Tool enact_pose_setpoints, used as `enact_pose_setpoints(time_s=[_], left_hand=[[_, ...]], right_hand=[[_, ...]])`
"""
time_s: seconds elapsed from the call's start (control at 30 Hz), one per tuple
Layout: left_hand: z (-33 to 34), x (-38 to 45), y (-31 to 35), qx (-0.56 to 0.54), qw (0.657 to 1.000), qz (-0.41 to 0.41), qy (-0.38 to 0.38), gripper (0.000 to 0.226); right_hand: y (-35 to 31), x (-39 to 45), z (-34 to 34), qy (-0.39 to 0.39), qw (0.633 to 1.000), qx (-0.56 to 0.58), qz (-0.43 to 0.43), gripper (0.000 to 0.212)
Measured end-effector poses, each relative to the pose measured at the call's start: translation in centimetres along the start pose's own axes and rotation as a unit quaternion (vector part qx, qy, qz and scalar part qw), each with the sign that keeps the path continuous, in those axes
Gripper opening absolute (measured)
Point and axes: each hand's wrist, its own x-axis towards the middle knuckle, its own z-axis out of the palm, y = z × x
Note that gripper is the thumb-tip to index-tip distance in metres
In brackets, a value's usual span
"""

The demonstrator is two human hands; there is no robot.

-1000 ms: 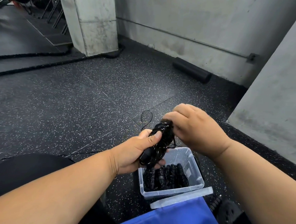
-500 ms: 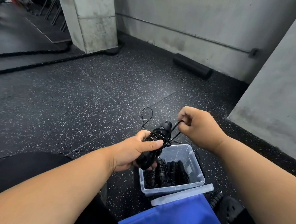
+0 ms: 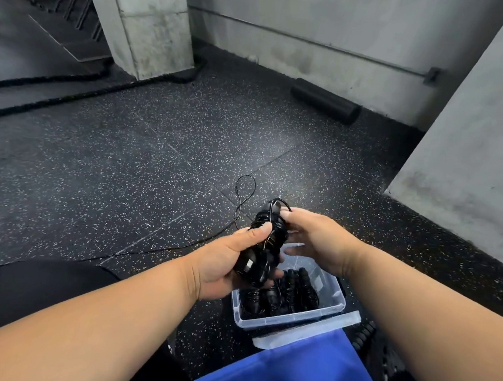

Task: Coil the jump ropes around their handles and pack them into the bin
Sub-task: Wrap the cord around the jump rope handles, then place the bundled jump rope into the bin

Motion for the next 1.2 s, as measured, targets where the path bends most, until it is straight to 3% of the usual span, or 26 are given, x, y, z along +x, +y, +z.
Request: enact_pose_setpoints(time_s=[0.07,0.17,0.27,0.4,0.53,0.7,0.8,1.07,1.2], left_hand=[[0.0,0.6,0.1,0.002,1.0,-0.013,-0.021,0.078],[0.0,1.6,0.4,0.008,1.0,-0.024,-0.009,0.057],[-0.6,3.1,0.8,0.104,0.99,-0.014,0.099,0.047],[-2.3,4.8,1.7,0.232,0.945,0.023,0.228,0.049],[-2.9,6.2,2.3,0.273,0.936,0.03,0.223,0.032],[-2.6,7.8,2.7,0.32,0.924,0.018,0.207,0.029],[-2.8,8.5,3.0,0.339,0.918,0.009,0.205,0.029],[-4.1,11.2,3.9,0.349,0.909,-0.021,0.225,0.025],[-4.4,12.2,4.0,0.342,0.911,-0.03,0.228,0.025]], right_hand=[[0.4,0.6,-0.6,-0.007,1.0,0.022,-0.01,0.036],[0.8,1.7,-1.9,-0.006,0.998,0.052,-0.023,0.034],[1.8,3.5,-3.6,0.034,0.999,0.025,0.002,0.027],[5.9,6.2,-6.5,0.104,0.992,-0.037,0.061,0.017],[12.8,8.6,-8.9,0.219,0.961,-0.044,0.164,0.017],[18.2,11.9,-11.5,0.291,0.919,-0.144,0.224,0.031],[18.9,13.4,-11.7,0.289,0.89,-0.254,0.246,0.041],[20.7,16.6,-11.2,0.223,0.875,-0.343,0.259,0.049],[20.8,17.9,-11.9,0.16,0.832,-0.461,0.262,0.045]])
